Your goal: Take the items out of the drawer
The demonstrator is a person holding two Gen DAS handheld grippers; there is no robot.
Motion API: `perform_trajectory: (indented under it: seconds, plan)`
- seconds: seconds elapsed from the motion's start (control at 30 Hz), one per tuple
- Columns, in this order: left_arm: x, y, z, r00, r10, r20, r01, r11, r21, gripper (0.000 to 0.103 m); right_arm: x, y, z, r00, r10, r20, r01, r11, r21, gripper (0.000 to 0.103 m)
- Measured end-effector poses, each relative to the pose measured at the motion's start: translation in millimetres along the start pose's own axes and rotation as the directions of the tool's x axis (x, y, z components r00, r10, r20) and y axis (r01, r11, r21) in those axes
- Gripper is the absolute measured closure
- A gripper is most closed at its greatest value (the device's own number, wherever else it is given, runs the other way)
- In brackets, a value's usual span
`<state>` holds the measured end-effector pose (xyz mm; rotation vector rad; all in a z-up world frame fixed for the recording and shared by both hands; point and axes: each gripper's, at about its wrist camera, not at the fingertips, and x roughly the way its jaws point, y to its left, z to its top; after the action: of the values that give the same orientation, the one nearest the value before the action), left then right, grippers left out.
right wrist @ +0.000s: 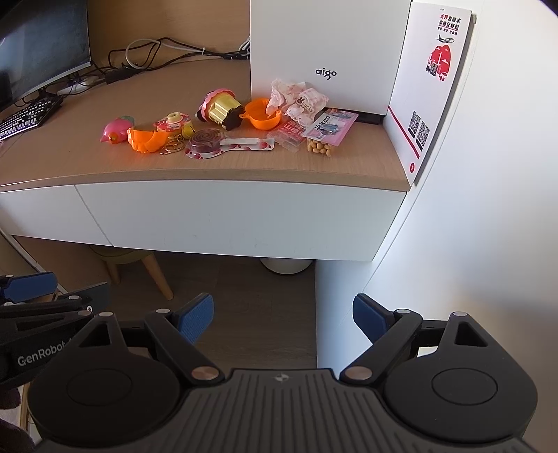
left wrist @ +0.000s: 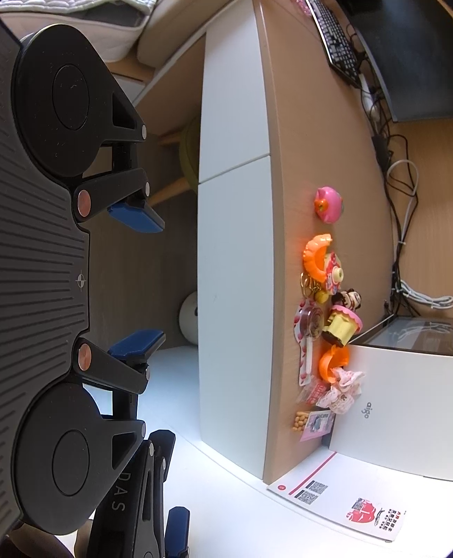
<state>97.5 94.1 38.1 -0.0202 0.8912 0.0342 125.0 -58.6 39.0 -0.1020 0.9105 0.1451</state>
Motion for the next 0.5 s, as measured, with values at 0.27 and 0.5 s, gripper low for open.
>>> perform_trajectory:
  seconds: [0.27, 0.5]
  plan:
    - [-0.8, 1.4, -1.1, 1.000, 0.000, -0.001, 0.000, 1.000, -0.005, 0.035, 0.0, 0.9, -0.2, 1.000, 0.003, -0.002, -0.003, 1.000, -0.003, 0.015]
    - [-0.6, 2.3, -1.4, 1.000, -0.001, -0.001, 0.001, 1.000, -0.003, 0.035, 0.1, 0.9, -0.3, 1.000, 0.003, -0.004, -0.003, 1.000, -0.004, 0.015]
